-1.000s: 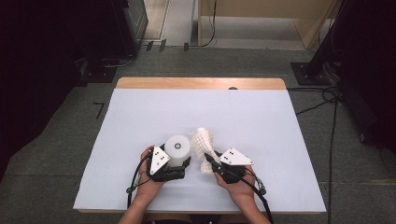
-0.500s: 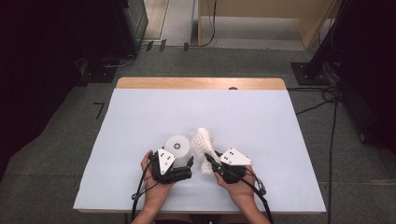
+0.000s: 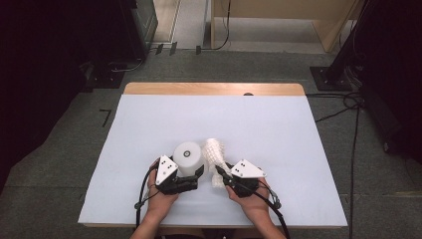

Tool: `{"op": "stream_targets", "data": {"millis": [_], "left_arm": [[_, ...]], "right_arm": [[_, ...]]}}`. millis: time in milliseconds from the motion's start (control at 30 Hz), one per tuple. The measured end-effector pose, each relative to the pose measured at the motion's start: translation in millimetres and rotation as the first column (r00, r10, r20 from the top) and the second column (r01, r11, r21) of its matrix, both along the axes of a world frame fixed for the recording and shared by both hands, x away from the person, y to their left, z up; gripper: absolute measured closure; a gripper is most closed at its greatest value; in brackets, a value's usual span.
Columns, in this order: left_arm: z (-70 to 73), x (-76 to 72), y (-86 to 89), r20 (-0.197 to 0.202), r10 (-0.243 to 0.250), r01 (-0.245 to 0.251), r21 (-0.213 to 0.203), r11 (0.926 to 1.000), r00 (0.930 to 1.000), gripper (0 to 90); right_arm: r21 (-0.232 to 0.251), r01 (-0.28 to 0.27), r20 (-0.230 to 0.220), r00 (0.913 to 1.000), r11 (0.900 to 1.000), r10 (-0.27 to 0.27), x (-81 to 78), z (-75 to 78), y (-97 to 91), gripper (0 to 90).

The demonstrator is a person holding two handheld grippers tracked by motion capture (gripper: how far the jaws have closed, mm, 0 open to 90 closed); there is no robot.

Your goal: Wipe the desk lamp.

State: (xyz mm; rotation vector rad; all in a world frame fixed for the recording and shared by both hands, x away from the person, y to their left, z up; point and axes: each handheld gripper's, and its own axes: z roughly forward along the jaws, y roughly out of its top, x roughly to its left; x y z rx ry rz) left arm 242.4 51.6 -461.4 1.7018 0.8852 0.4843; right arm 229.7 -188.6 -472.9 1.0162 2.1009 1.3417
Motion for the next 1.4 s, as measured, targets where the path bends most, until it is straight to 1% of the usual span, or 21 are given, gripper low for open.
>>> {"op": "stream_targets", "data": {"millis": [133,233,400,500,567,633,700,800,900,967,1033,1067,1100,1133,1200,1267,1300,1400], "left_arm": [[0.5,-1.6,-3.0,0.004,-0.047,0.047,0.016,0.9988,0.9989,8.4],[-1.8,-2.0,-7.0,0.000,-0.067,0.067,0.040,0.9970,0.9978,8.4],[-5.0,-1.2,-9.9,-0.013,-0.087,0.088,0.066,0.9939,0.9961,8.4],[-6.2,-1.2,-11.7,-0.015,-0.090,0.091,0.079,0.9927,0.9958,8.4],[-6.5,-1.4,-12.3,-0.018,-0.093,0.094,0.089,0.9916,0.9956,8.4],[-6.9,-0.9,-12.5,-0.019,-0.088,0.090,0.093,0.9916,0.9959,8.4],[-6.6,-0.2,-10.8,-0.017,-0.082,0.083,0.087,0.9928,0.9965,8.4],[-3.9,1.1,-6.3,-0.013,-0.076,0.077,0.067,0.9948,0.9970,8.4],[-1.1,2.1,-2.0,-0.007,-0.070,0.070,0.045,0.9965,0.9975,8.4],[-0.1,2.3,-0.5,-0.002,-0.065,0.065,0.034,0.9973,0.9979,8.4],[-0.1,2.6,0.0,-0.001,-0.066,0.066,0.034,0.9973,0.9978,8.4],[-0.5,2.6,-0.7,-0.003,-0.069,0.069,0.031,0.9972,0.9976,8.4],[-1.0,2.7,-1.3,-0.003,-0.072,0.072,0.036,0.9967,0.9974,8.4],[-1.5,2.8,-2.4,-0.006,-0.076,0.076,0.037,0.9964,0.9971,8.4],[-2.4,2.4,-4.2,-0.011,-0.081,0.082,0.040,0.9959,0.9966,8.4],[-3.7,2.5,-5.8,-0.016,-0.091,0.092,0.060,0.9940,0.9957,8.4],[-4.7,2.4,-6.9,-0.017,-0.092,0.093,0.064,0.9936,0.9956,8.4],[-6.6,2.3,-8.7,-0.021,-0.104,0.106,0.078,0.9913,0.9943,8.4]], "right_arm": [[0.001,-0.006,-0.005,1.0000,1.0000,0.006,-0.9,0.2,3.3,75.8],[0.017,-0.007,0.008,0.9999,0.9998,0.007,-2.7,3.7,3.4,75.8],[0.070,-0.024,0.063,0.9978,0.9972,0.019,-7.4,17.2,-1.3,75.9],[0.082,-0.039,0.110,0.9934,0.9959,0.030,-10.2,24.9,-3.0,75.9],[0.082,-0.045,0.127,0.9913,0.9956,0.035,-11.3,26.8,-3.5,75.9],[0.079,-0.051,0.123,0.9915,0.9955,0.041,-10.8,25.1,-3.6,75.8],[0.063,-0.054,0.102,0.9936,0.9965,0.047,-8.9,21.1,-2.5,75.8],[0.041,-0.052,0.056,0.9972,0.9978,0.049,-5.7,12.6,0.8,75.8],[0.023,-0.058,0.016,0.9982,0.9981,0.057,-3.1,4.6,4.2,75.8],[0.006,-0.059,0.002,0.9982,0.9982,0.059,-1.8,0.7,6.3,75.7],[-0.013,-0.064,-0.013,0.9979,0.9979,0.064,-0.7,-2.3,7.3,75.7],[-0.022,-0.062,-0.013,0.9980,0.9978,0.062,0.4,-3.8,7.2,75.7],[-0.021,-0.059,-0.022,0.9980,0.9980,0.059,0.6,-4.7,6.9,75.7],[-0.022,-0.055,-0.024,0.9982,0.9982,0.054,0.8,-4.9,6.4,75.8],[-0.023,-0.048,-0.015,0.9988,0.9986,0.047,0.5,-3.1,5.4,75.8],[-0.001,-0.047,0.003,0.9989,0.9989,0.047,-1.0,1.2,3.9,75.8],[0.004,-0.050,0.020,0.9986,0.9988,0.050,-1.3,3.9,3.1,75.8],[0.016,-0.043,0.037,0.9984,0.9989,0.043,-3.8,11.4,1.4,75.8]]}}
